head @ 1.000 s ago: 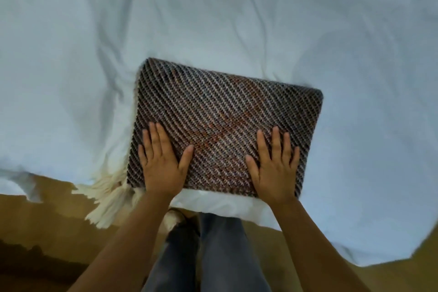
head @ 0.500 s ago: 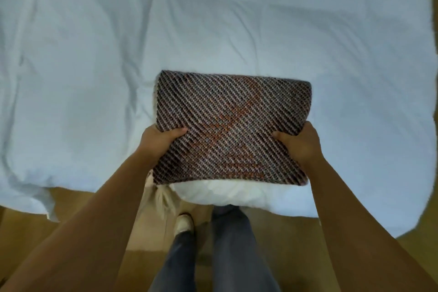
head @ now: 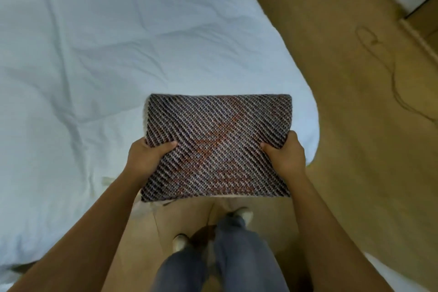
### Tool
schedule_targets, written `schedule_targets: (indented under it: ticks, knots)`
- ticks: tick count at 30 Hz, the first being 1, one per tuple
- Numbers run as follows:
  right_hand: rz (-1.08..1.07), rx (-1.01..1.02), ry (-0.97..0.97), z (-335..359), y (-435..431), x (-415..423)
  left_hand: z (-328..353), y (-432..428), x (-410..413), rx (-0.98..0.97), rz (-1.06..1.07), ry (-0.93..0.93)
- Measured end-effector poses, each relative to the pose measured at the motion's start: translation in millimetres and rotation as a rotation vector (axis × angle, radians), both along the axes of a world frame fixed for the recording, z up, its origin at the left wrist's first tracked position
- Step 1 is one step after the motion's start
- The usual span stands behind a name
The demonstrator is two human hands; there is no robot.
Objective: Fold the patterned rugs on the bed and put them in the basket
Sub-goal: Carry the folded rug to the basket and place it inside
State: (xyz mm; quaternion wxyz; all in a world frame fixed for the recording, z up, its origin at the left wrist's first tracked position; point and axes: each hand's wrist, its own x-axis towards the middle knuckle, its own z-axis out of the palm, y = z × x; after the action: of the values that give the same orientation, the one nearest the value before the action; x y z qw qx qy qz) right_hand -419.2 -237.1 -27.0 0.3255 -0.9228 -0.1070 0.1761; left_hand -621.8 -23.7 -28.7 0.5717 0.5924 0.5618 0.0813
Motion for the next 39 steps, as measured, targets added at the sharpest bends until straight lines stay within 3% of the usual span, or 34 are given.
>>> schedule_targets:
  ticks: [7,16,31,34,39]
  knots:
    - [-0.346,0.033,0.001,45,-170,43,45,-117,132,0.011,-0.365,-0.012]
    - [-0.834,0.048,-0.054,91,-402,86,87,-327,316,-0.097,-0.858,-0.13]
    - [-1.509,0.129,-0.144,101,-587,162,109,-592,577,-0.228,-1.529,-0.149]
    - [-1.632,0.1,-0.209,105,-614,161,112,-656,609,-0.236,-1.671,-0.144]
    - [-1.888,0.064,-0.146,103,-682,143,105,-780,625,-0.288,-1.898,-0.11]
